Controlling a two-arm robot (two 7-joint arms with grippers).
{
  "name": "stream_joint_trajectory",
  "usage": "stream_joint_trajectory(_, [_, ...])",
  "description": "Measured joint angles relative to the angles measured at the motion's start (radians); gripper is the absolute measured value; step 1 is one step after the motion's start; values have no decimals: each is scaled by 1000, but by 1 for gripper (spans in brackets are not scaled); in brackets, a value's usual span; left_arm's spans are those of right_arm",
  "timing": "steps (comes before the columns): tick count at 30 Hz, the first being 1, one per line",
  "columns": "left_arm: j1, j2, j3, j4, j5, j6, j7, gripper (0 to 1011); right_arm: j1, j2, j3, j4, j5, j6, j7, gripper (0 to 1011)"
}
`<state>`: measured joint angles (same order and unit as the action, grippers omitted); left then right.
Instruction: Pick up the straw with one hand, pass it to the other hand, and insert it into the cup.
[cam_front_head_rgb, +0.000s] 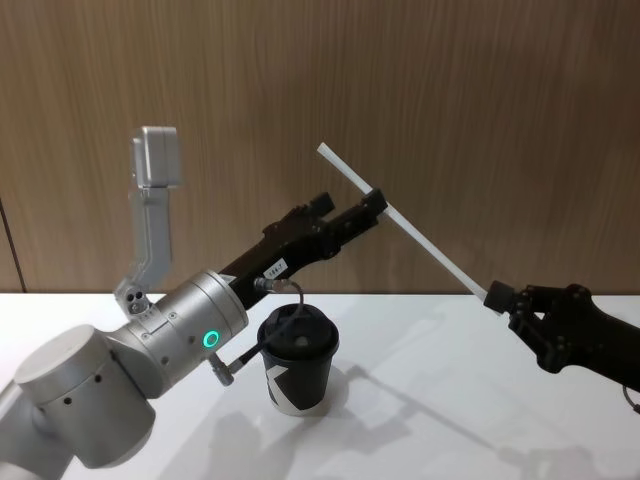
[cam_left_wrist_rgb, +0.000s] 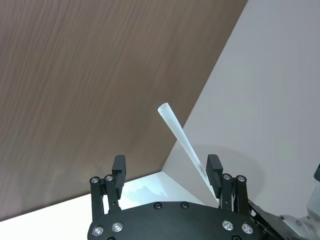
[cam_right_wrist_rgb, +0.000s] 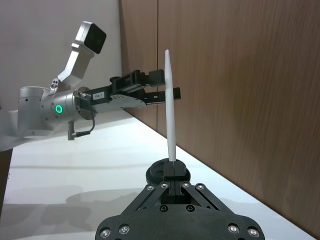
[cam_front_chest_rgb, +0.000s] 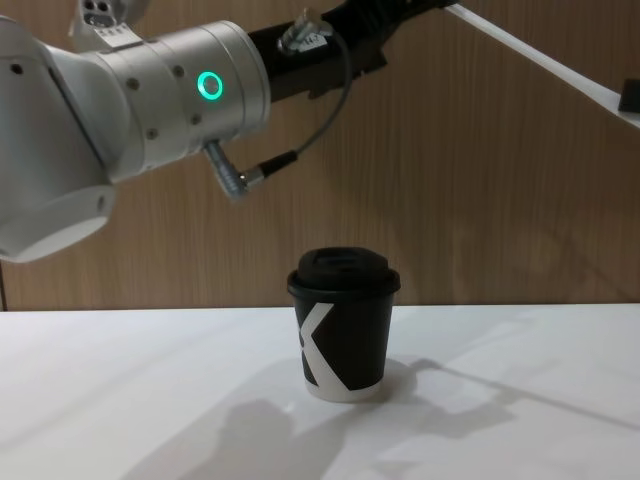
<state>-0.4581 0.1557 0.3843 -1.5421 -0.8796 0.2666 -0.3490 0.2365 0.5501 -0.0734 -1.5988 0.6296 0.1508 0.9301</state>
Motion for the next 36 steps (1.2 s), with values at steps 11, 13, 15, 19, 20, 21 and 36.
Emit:
stream_joint_trajectory(11, [-28, -31, 11, 55, -27, -19, -20, 1003, 0, 0, 0, 0, 0, 0, 0, 0])
stream_joint_trajectory(13, [-31, -34, 12, 60, -30, -22, -22, 1003, 0, 0, 0, 0, 0, 0, 0, 0])
stream_joint_trajectory(15, [-34, -38, 13, 66, -35, -26, -25, 1003, 0, 0, 0, 0, 0, 0, 0, 0])
stream_joint_trajectory(19, [-38, -43, 15, 74, -41, -30, -28, 977, 0, 0, 0, 0, 0, 0, 0, 0])
stream_joint_trajectory(20, [-39, -44, 15, 75, -43, -31, -28, 967, 0, 0, 0, 0, 0, 0, 0, 0])
stream_joint_trajectory(21, [-40, -45, 15, 77, -44, -32, -29, 930, 0, 0, 0, 0, 0, 0, 0, 0])
stream_joint_trajectory(36, [-47, -53, 17, 90, -55, -40, -35, 502, 0, 0, 0, 0, 0, 0, 0, 0])
